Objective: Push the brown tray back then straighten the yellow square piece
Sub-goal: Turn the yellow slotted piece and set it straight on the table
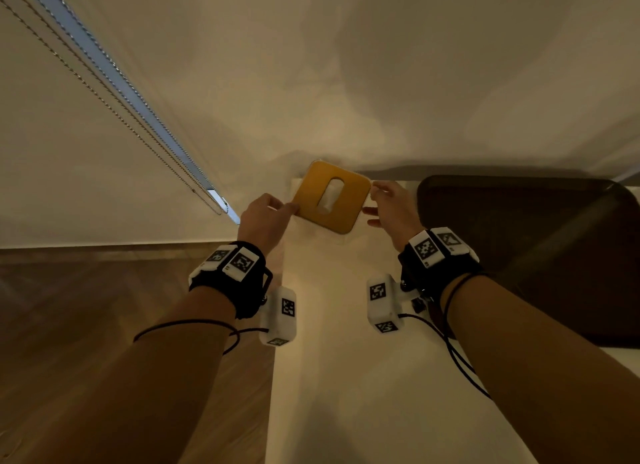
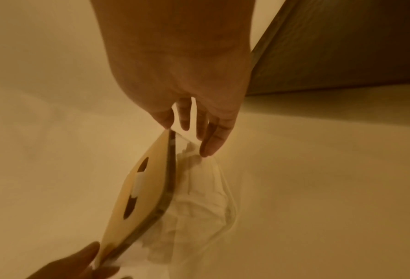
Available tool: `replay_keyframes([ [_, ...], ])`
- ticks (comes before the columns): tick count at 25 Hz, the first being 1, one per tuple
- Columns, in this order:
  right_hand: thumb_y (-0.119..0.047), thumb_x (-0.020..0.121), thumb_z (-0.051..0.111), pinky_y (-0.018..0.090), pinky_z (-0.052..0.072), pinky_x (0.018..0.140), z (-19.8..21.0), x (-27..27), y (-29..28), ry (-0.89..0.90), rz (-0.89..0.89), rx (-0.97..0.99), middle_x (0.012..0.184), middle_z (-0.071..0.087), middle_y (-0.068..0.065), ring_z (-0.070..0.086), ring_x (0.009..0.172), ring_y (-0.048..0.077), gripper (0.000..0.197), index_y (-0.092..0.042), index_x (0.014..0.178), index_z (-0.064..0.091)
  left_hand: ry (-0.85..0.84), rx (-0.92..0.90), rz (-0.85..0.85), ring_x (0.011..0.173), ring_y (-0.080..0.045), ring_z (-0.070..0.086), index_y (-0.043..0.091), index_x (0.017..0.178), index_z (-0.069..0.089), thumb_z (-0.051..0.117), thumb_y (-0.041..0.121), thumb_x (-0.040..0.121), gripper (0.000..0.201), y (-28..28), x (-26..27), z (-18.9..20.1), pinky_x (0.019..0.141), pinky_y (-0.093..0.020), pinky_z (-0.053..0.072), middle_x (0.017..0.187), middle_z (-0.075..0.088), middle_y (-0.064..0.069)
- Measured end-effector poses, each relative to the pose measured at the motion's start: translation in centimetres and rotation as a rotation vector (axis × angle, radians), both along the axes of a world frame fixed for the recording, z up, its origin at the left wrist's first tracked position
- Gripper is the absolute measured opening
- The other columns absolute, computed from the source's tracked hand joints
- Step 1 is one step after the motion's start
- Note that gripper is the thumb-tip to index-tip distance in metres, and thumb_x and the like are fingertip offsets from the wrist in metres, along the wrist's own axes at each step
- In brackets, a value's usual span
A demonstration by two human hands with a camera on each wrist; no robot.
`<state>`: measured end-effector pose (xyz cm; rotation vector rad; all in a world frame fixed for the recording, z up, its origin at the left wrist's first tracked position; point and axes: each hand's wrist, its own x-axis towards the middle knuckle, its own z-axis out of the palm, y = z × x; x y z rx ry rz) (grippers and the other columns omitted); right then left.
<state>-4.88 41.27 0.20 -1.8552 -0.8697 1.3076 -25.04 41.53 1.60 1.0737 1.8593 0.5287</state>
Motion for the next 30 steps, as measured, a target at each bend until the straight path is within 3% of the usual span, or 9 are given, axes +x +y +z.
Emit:
replay_keyframes([
  [2, -0.03, 0.094, 0.049, 0.045, 0.058, 0.084, -0.4, -0.4, -0.5, -0.024, -0.009, 0.011, 0.116, 0.065, 0.007, 0.067, 0.098, 0.024, 0.036, -0.015, 0.126, 0.056, -0.024, 0.015, -0.012, 0.093, -0.03, 0.068, 0.015, 0.098, 0.062, 0.061, 0.042, 0.077, 0.034, 0.5, -0.3, 0.2, 0.084, -0.048, 0.057, 0.105, 0.069, -0.013],
  [4, -0.029, 0.094, 0.05, 0.045, 0.056, 0.084, -0.5, -0.6, -0.8, -0.018, -0.007, 0.02, 0.114, 0.066, 0.007, 0.066, 0.1, 0.023, 0.036, -0.016, 0.127, 0.057, -0.08, 0.001, -0.03, 0.085, -0.026, 0.068, 0.016, 0.087, 0.063, 0.059, 0.035, 0.08, 0.021, 0.7, -0.1, 0.2, 0.08, -0.045, 0.057, 0.1, 0.072, -0.015],
  [7, -0.023, 0.094, 0.048, 0.043, 0.053, 0.088, -0.3, -0.4, -0.5, 0.026, 0.011, 0.052, 0.114, 0.065, 0.006, 0.062, 0.104, 0.022, 0.036, -0.016, 0.129, 0.056, -0.114, -0.031, -0.052, 0.08, -0.024, 0.066, 0.014, 0.079, 0.06, 0.057, 0.033, 0.083, 0.019, 0.4, 0.1, -0.4, 0.075, -0.042, 0.056, 0.09, 0.072, -0.011],
  [11, -0.025, 0.093, 0.051, 0.045, 0.049, 0.099, -0.9, -0.6, -1.0, 0.016, 0.008, 0.053, 0.126, 0.063, 0.008, 0.059, 0.115, 0.023, 0.039, -0.014, 0.13, 0.056, -0.207, -0.01, -0.025, 0.082, -0.024, 0.063, 0.012, 0.097, 0.062, 0.058, 0.032, 0.084, 0.024, 1.0, 0.3, -0.6, 0.073, -0.039, 0.053, 0.094, 0.065, -0.009],
  [14, -0.026, 0.094, 0.051, 0.044, 0.054, 0.092, -1.3, -0.9, -1.1, 0.054, 0.01, 0.046, 0.124, 0.064, 0.01, 0.061, 0.111, 0.024, 0.036, -0.014, 0.127, 0.057, -0.251, 0.009, -0.047, 0.085, -0.025, 0.06, 0.011, 0.114, 0.061, 0.056, 0.023, 0.088, 0.029, 1.6, 0.5, -0.4, 0.078, -0.041, 0.055, 0.098, 0.062, -0.01],
  [20, -0.023, 0.096, 0.05, 0.037, 0.056, 0.083, -1.2, -1.4, -0.1, 0.077, 0.034, 0.067, 0.124, 0.063, 0.01, 0.061, 0.111, 0.024, 0.034, -0.013, 0.127, 0.058, -0.285, 0.008, -0.026, 0.086, -0.027, 0.061, 0.011, 0.114, 0.061, 0.056, 0.02, 0.089, 0.027, 2.0, 0.1, -0.3, 0.084, -0.047, 0.055, 0.099, 0.061, -0.011],
  [24, -0.024, 0.096, 0.049, 0.038, 0.056, 0.086, -1.3, -1.6, 0.3, 0.087, 0.042, 0.073, 0.122, 0.063, 0.009, 0.061, 0.111, 0.024, 0.033, -0.014, 0.126, 0.058, -0.288, 0.019, -0.022, 0.086, -0.026, 0.061, 0.017, 0.107, 0.061, 0.056, 0.021, 0.089, 0.019, 2.2, -0.2, -0.3, 0.084, -0.047, 0.055, 0.098, 0.062, -0.01],
  [30, -0.024, 0.097, 0.049, 0.037, 0.055, 0.087, -1.5, -1.5, 0.4, 0.1, 0.051, 0.08, 0.124, 0.062, 0.009, 0.06, 0.112, 0.023, 0.034, -0.014, 0.127, 0.057, -0.285, 0.026, -0.027, 0.088, -0.025, 0.062, 0.019, 0.107, 0.06, 0.055, 0.023, 0.09, 0.019, 2.2, -0.3, -0.4, 0.086, -0.047, 0.055, 0.099, 0.063, -0.008],
])
